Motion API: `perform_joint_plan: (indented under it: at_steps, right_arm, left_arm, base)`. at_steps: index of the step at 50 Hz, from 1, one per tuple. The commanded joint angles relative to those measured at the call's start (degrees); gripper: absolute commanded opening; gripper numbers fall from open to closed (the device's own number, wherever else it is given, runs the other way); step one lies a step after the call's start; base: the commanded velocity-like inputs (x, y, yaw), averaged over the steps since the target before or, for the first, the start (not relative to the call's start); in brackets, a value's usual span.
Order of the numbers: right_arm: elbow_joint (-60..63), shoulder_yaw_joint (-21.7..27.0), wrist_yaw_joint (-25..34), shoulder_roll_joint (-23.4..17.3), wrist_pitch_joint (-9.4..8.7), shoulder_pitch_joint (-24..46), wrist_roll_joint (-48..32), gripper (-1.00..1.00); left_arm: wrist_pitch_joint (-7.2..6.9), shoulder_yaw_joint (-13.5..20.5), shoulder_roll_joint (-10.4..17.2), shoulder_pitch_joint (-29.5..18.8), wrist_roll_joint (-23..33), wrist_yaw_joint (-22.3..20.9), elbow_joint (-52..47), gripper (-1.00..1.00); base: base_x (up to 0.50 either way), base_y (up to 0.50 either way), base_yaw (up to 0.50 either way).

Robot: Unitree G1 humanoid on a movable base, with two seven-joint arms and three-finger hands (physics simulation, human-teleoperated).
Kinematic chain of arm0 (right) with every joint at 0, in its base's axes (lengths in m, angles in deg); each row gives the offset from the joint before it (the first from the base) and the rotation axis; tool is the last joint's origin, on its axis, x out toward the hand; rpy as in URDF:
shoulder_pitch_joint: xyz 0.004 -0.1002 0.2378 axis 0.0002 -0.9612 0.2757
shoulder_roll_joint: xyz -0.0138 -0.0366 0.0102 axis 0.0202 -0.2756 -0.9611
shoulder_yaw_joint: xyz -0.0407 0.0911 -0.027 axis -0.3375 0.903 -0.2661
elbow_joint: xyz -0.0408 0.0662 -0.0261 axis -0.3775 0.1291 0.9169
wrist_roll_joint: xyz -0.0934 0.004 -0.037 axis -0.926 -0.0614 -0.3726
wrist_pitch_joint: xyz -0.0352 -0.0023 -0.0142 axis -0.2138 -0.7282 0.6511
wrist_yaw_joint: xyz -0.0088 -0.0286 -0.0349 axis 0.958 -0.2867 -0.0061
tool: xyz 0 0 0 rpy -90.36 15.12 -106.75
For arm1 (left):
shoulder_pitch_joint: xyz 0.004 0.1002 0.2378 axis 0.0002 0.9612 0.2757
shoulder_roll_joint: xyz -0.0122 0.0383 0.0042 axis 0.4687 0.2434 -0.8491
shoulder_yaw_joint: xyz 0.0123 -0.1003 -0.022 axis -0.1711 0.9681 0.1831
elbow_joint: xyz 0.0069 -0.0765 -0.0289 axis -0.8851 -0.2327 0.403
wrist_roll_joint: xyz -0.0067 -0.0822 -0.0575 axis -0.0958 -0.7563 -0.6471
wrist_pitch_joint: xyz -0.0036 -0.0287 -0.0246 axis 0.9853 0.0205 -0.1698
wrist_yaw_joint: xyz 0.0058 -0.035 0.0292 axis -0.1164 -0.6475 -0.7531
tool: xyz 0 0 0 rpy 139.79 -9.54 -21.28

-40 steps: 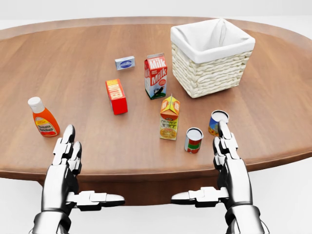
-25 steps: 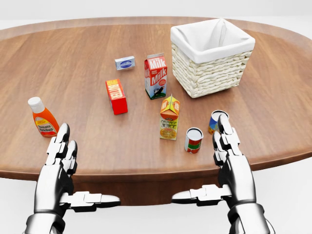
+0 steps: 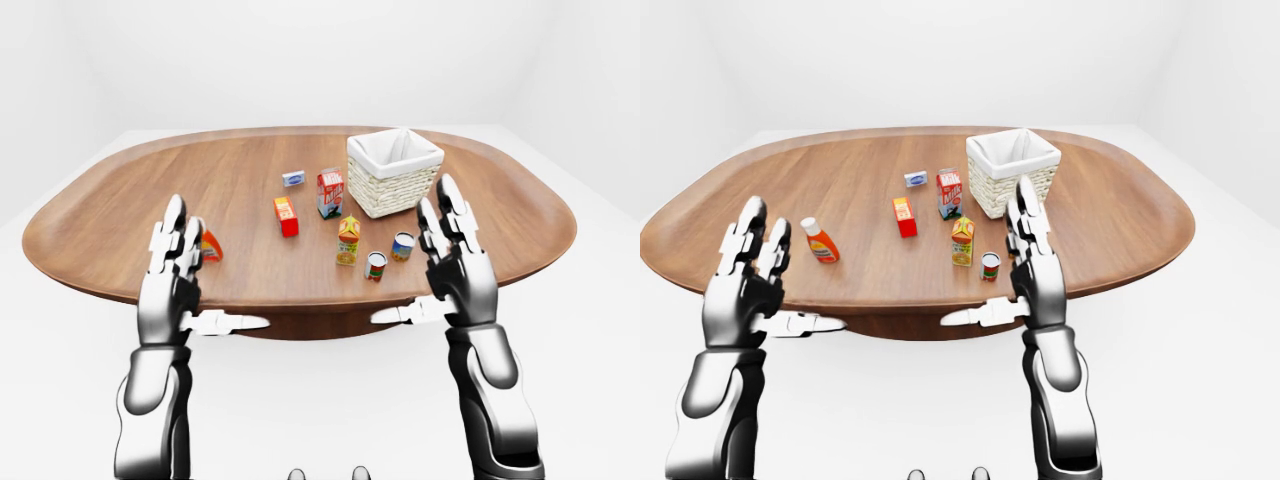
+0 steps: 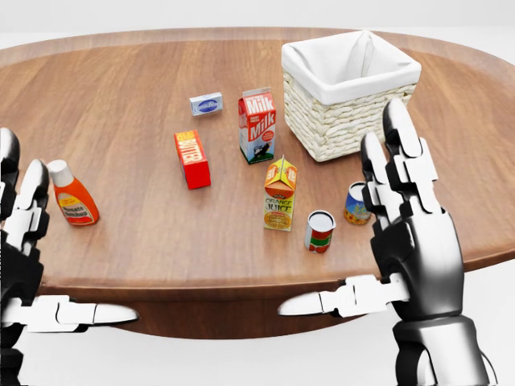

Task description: Pick up the orange juice, and put it in the basket.

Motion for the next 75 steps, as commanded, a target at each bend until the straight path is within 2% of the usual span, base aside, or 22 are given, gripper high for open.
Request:
perform_joint_plan:
  at_steps: [1,6,7,13,28,75]
  right_arm:
    - [9.22,-0.15,-0.12,-0.31,0.0,2.21,-0.47,1.0]
    - [10.73,0.41,-0.33,-0.46,0.0,3.34,-1.5,1.0]
    - [14.81,-0.93,-0.47,-0.9,0.0,4.13,-3.62,1.0]
    - [15.37,-1.19,0.27,-0.31,0.0,4.03,-4.4,1.0]
    - [15.89,-1.2,0.29,-0.05,0.0,4.1,-4.46,1.0]
    - [15.28,-3.27,1.34,-0.03,0.0,2.7,-8.4,1.0]
  left_arm:
    - [0.0,11.51,4.14,-2.7,-6.29,-3.32,-8.88,1.0]
    - [0.0,14.87,5.99,-3.88,-7.43,-3.25,-8.11,1.0]
    - [0.0,18.92,5.92,-5.87,-11.95,-1.93,-4.54,1.0]
    - [0.0,18.21,7.57,-4.66,-14.04,0.31,-4.91,1.0]
    - [0.0,18.33,7.64,-4.36,-14.1,0.51,-5.68,1.0]
    - [0.0,17.62,7.82,-4.66,-13.77,0.51,-4.01,1.0]
  base:
    - [0.0,0.0,0.0]
    - [0.0,0.0,0.0]
    - [0.0,0.0,0.0]
    - [0.0,0.0,0.0]
    - [0.01,-0.01,0.0]
    - [0.42,-0.31,0.0]
